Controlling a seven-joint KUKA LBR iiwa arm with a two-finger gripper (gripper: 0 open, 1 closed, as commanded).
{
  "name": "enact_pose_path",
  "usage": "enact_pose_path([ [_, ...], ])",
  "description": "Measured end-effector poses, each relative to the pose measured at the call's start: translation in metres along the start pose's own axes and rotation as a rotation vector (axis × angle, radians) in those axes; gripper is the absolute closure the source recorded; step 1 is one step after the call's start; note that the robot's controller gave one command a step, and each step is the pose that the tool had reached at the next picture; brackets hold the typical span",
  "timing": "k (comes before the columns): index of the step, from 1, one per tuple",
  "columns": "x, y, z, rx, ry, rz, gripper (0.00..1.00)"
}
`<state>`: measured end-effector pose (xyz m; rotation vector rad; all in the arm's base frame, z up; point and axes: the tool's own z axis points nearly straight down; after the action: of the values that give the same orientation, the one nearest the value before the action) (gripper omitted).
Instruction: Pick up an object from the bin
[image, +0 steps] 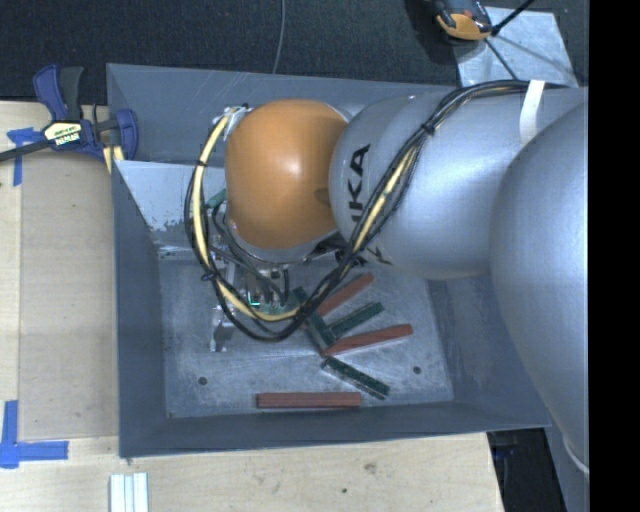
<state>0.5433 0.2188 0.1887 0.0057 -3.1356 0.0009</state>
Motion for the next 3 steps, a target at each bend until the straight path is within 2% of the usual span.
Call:
enact_pose_path([
  [1, -0.002, -0.001, -0.005, -0.002, -0.008, 0.003, 0.00],
  [2, -0.018, -0.038, 0.018, -0.004, -0.009, 0.081, 0.00],
  [3, -0.040, -0.074, 0.028, -0.001, -0.009, -0.016, 0.00],
])
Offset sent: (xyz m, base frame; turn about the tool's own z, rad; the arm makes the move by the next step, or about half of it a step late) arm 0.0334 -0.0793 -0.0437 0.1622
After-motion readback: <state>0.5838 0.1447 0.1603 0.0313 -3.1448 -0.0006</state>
